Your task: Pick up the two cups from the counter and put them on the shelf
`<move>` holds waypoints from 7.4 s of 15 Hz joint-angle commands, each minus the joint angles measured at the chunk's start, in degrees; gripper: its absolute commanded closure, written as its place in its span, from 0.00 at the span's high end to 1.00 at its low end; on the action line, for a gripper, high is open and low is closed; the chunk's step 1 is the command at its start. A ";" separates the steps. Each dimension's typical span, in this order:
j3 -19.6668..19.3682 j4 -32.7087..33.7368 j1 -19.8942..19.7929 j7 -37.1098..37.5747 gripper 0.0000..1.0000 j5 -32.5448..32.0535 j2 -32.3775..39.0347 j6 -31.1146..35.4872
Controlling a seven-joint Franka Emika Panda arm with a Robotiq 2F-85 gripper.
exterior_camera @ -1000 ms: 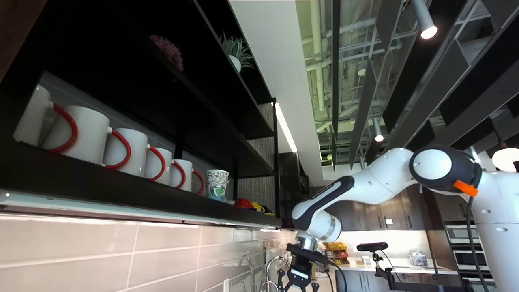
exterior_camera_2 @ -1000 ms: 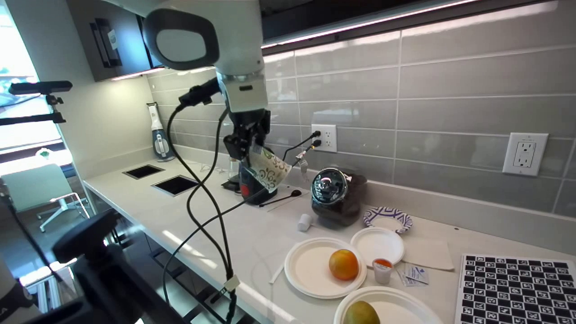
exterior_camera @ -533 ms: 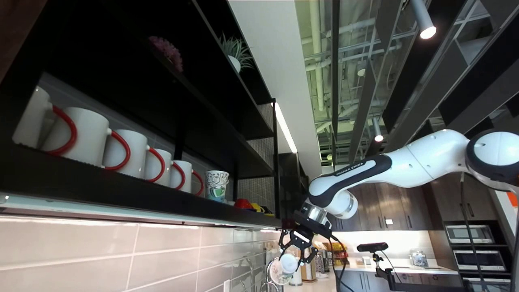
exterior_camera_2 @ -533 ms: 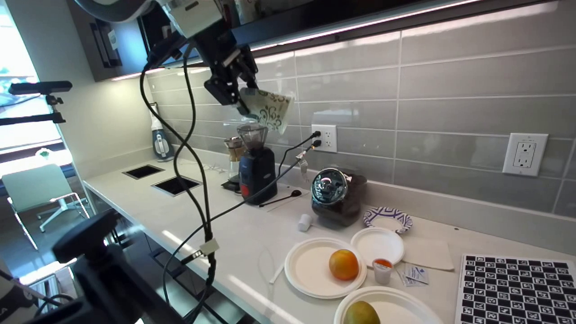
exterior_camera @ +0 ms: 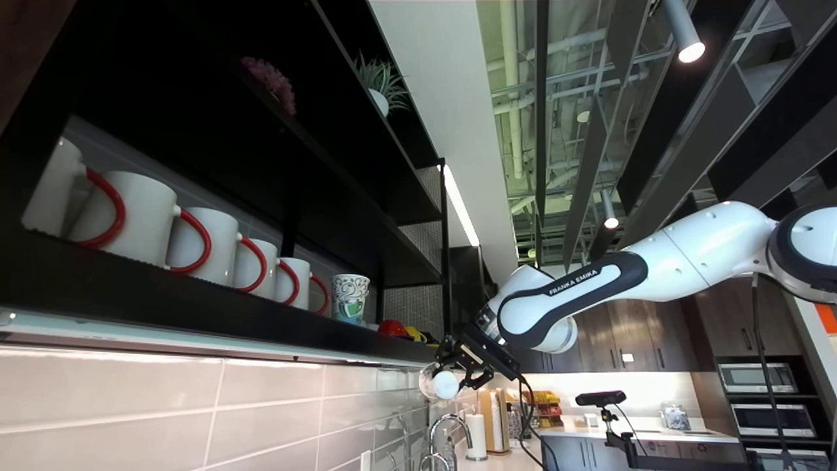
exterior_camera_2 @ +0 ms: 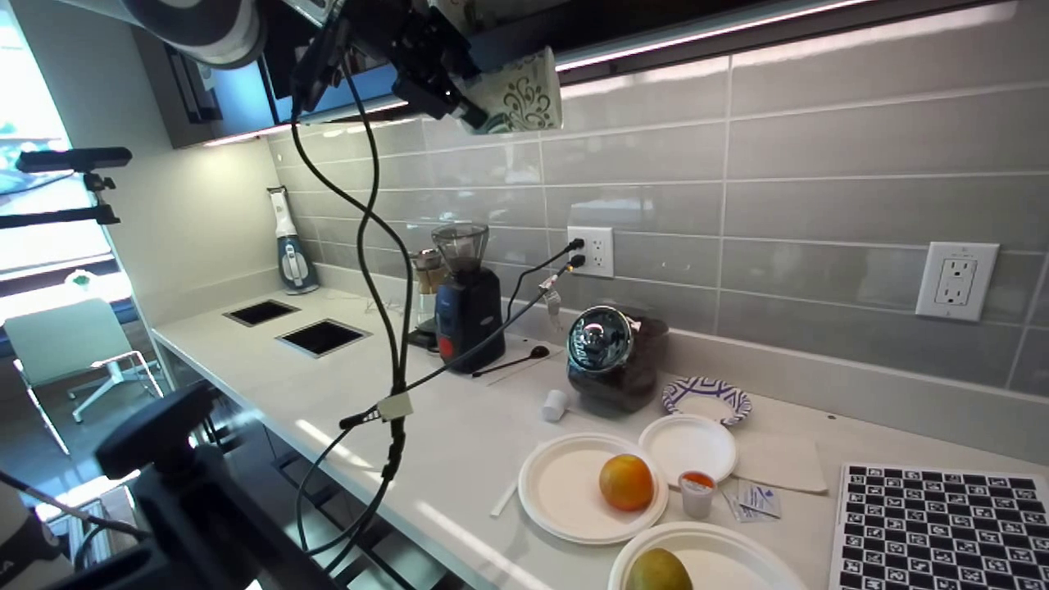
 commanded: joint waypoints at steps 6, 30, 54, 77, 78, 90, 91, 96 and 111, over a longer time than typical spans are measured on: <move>20.92 -5.84 -28.70 19.63 0.37 -14.34 -2.00 25.05; 56.34 -4.07 -64.85 6.12 0.37 -7.94 -8.74 57.61; 84.03 6.71 -80.71 -33.93 0.37 3.10 10.46 73.91; 107.20 14.53 -107.29 -24.27 0.37 -4.48 8.56 71.07; 107.99 15.02 -108.26 -23.67 0.37 -4.67 8.13 70.74; 116.90 23.54 -120.64 -18.09 0.37 -3.77 -1.34 70.67; 117.50 24.49 -121.52 -17.76 0.37 -3.59 -2.08 70.82; 113.45 25.51 -118.73 -15.87 0.37 -3.18 -4.82 70.98; 114.31 25.87 -119.85 -15.79 1.00 -3.60 -4.78 71.39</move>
